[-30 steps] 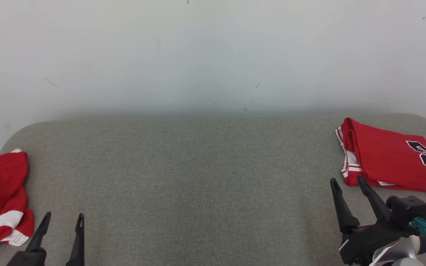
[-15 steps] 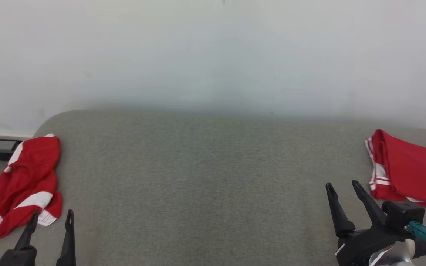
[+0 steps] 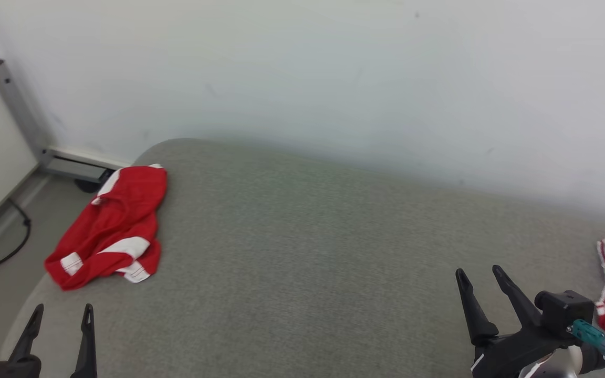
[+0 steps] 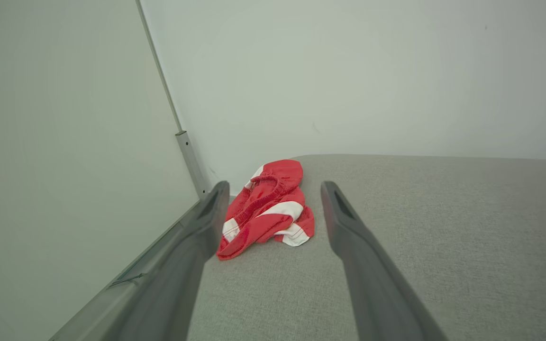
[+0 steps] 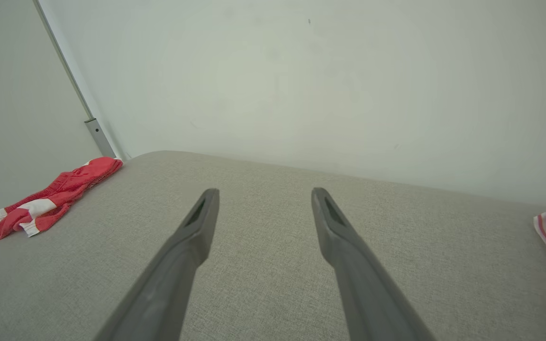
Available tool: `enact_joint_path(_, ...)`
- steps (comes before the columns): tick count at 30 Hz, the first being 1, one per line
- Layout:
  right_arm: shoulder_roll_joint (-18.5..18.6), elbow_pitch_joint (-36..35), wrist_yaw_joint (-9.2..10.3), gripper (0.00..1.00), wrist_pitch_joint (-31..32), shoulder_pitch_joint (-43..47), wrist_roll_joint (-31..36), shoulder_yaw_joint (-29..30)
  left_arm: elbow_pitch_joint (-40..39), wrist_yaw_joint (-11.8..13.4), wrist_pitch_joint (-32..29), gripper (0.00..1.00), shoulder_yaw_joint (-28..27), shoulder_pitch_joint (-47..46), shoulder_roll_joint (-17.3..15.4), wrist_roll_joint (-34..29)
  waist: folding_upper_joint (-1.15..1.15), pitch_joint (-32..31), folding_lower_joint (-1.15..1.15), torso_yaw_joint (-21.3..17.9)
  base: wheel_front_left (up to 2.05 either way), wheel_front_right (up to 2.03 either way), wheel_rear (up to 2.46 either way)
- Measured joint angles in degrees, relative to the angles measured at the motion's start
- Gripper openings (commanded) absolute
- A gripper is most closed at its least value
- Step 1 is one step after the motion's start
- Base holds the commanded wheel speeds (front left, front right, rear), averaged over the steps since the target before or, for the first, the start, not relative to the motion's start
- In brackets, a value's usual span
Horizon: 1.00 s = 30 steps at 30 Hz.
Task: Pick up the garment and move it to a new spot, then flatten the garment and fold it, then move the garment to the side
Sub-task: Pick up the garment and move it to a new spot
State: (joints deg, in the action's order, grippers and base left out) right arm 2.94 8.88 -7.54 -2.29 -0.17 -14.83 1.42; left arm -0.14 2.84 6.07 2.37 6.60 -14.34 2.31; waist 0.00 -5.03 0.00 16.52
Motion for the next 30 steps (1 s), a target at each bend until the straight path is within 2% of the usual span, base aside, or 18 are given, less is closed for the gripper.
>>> enact_joint_path(7,-0.03,0.58,0.0,1.0,-0.2,0.19,-0.98,-1.02,-0.56,0.23,-0.53,1.0,-0.16,0.42,-0.75,0.18,0.0,-0.54,0.0,5.6,0.0,0.0,0.0)
enact_joint_path(12,-0.08,0.83,0.0,1.0,-0.15,-1.03,-1.19,-2.76,-1.68,1.31,-0.41,1.0,-1.21,1.42,-1.01,0.82,0.0,-0.4,0.0,8.73,0.0,0.0,0.0)
enact_joint_path(22,-0.02,2.63,0.0,1.0,-0.21,-4.03,-1.3,-4.93,-2.83,2.78,0.45,1.0,-2.05,2.69,-0.86,1.65,0.0,1.51,0.0,11.05,0.0,0.0,0.0)
enact_joint_path(30,0.3,3.85,0.0,1.0,-0.75,-4.75,-1.83,-5.63,-3.15,3.19,0.53,1.0,-1.96,2.92,-0.85,2.04,0.01,1.67,0.0,11.16,0.0,0.0,0.0)
